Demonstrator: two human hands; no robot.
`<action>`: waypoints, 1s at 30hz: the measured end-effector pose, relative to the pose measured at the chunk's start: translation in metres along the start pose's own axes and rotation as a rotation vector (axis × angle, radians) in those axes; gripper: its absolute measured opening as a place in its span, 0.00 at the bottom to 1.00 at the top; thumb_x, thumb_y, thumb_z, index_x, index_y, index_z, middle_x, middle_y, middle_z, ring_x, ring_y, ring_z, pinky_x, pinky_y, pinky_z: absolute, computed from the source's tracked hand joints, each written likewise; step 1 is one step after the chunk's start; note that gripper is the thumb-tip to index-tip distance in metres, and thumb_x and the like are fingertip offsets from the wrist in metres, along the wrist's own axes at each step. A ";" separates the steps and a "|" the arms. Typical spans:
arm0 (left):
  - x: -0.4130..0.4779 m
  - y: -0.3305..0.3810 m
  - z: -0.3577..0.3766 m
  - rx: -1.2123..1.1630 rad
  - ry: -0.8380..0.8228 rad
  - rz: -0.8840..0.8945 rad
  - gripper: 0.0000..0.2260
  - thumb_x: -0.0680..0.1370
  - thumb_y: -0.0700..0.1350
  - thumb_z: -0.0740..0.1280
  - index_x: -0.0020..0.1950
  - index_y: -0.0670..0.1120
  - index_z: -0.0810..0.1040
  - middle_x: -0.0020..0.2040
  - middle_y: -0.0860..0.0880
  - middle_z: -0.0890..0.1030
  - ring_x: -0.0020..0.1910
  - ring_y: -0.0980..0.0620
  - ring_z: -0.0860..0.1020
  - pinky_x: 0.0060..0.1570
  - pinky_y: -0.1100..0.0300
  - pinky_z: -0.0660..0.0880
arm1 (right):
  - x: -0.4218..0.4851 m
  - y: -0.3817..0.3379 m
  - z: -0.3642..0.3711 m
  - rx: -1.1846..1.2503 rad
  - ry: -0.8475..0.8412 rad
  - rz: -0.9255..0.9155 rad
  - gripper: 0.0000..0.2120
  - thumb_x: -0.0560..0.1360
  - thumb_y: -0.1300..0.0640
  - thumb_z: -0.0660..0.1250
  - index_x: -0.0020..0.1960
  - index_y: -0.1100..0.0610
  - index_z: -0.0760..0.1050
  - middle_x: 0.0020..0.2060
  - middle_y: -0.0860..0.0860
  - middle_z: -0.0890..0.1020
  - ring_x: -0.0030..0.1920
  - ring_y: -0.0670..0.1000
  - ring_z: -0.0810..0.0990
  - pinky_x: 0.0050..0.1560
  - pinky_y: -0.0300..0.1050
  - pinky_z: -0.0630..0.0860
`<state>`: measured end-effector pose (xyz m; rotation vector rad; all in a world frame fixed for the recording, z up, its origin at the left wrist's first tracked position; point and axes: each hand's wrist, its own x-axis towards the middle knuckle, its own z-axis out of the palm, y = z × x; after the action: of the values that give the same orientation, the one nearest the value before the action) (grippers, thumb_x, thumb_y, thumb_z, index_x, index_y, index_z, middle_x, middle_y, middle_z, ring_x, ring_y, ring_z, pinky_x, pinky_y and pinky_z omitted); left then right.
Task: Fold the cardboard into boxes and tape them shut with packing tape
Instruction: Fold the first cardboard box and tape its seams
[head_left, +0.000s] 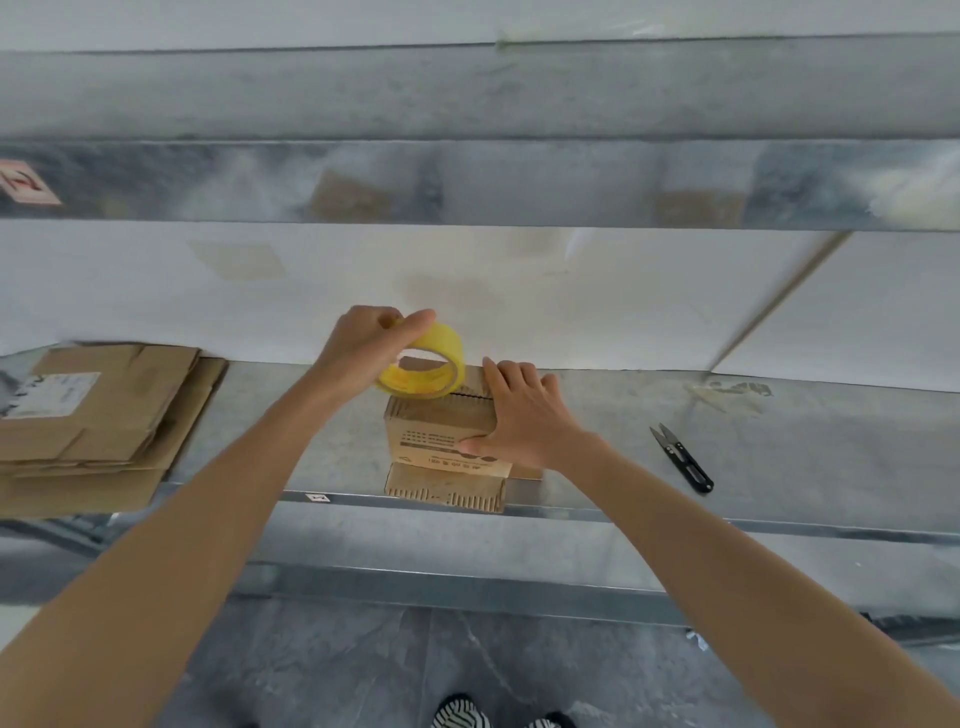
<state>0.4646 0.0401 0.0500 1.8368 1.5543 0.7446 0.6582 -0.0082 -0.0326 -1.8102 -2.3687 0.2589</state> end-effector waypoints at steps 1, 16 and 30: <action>0.002 -0.006 -0.010 0.078 0.030 0.021 0.27 0.70 0.64 0.65 0.31 0.39 0.70 0.28 0.47 0.69 0.30 0.51 0.67 0.33 0.57 0.62 | 0.000 0.001 -0.001 -0.022 -0.007 -0.009 0.51 0.66 0.30 0.64 0.75 0.57 0.49 0.67 0.52 0.63 0.67 0.55 0.60 0.65 0.54 0.59; -0.015 -0.055 0.018 0.398 -0.023 -0.030 0.24 0.67 0.65 0.60 0.30 0.44 0.66 0.27 0.48 0.69 0.28 0.49 0.67 0.29 0.58 0.61 | -0.014 0.021 -0.012 -0.093 -0.078 0.015 0.52 0.66 0.29 0.63 0.76 0.57 0.45 0.69 0.52 0.61 0.68 0.55 0.59 0.67 0.55 0.59; -0.004 -0.050 0.013 0.512 0.004 0.052 0.23 0.74 0.60 0.66 0.31 0.43 0.67 0.30 0.48 0.72 0.32 0.48 0.71 0.29 0.58 0.61 | -0.017 0.020 -0.011 -0.097 -0.065 0.009 0.51 0.67 0.29 0.63 0.76 0.57 0.45 0.69 0.52 0.61 0.68 0.55 0.59 0.67 0.55 0.58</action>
<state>0.4416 0.0411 0.0031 2.2409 1.8264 0.3891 0.6837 -0.0186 -0.0267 -1.8832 -2.4579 0.2111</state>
